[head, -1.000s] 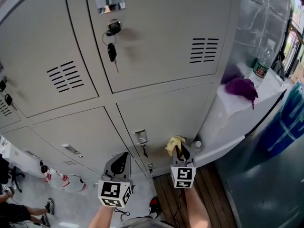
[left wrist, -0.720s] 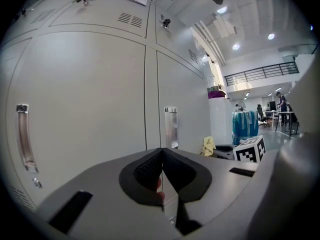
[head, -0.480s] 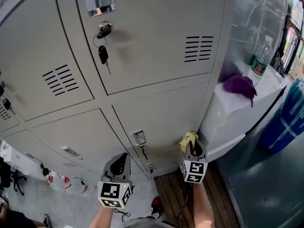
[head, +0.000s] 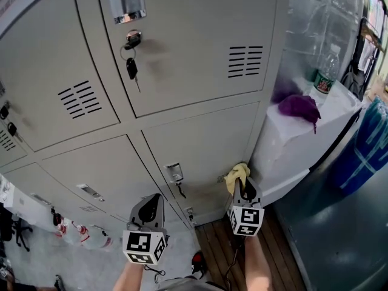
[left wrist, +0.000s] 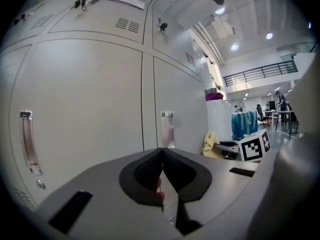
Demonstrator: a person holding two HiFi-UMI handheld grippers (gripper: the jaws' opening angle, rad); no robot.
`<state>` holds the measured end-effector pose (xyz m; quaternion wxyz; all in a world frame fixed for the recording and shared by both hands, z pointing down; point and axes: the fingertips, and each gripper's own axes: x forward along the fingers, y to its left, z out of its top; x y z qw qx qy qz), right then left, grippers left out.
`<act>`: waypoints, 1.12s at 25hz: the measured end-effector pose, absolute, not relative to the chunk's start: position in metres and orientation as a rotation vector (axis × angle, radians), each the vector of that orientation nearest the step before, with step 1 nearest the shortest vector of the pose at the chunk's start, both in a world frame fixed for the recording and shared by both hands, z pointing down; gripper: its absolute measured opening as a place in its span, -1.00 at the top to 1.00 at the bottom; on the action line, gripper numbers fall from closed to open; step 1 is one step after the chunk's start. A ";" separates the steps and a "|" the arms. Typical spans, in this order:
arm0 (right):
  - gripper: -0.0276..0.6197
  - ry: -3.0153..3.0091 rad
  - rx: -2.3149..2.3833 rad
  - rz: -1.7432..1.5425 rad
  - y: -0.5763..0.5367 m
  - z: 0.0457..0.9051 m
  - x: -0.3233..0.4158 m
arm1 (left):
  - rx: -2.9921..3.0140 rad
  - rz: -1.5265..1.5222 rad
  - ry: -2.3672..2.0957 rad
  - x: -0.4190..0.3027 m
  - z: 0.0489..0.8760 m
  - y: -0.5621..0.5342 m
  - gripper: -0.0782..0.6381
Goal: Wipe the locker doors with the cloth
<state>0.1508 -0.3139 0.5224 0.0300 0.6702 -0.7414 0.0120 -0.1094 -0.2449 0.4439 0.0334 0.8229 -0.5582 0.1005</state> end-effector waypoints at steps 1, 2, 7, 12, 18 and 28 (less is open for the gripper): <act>0.69 -2.292 2.064 0.035 -0.308 0.516 0.150 | 2.535 0.303 -1.718 -0.109 0.442 -0.242 0.72; 0.69 -2.298 2.061 0.032 -0.302 0.510 0.149 | 2.539 0.296 -1.719 -0.108 0.440 -0.239 0.72; 0.69 -2.326 2.055 0.005 -0.263 0.483 0.148 | 2.548 0.260 -1.731 -0.106 0.430 -0.219 0.72; 0.69 -2.364 2.051 -0.038 -0.217 0.458 0.145 | 2.558 0.238 -1.739 -0.102 0.422 -0.191 0.72; 0.69 -2.394 2.009 -0.086 -0.154 0.442 0.135 | 2.554 0.214 -1.748 -0.099 0.420 -0.146 0.72; 0.69 -2.439 1.970 -0.102 -0.065 0.442 0.120 | 2.574 0.190 -1.734 -0.095 0.424 -0.068 0.72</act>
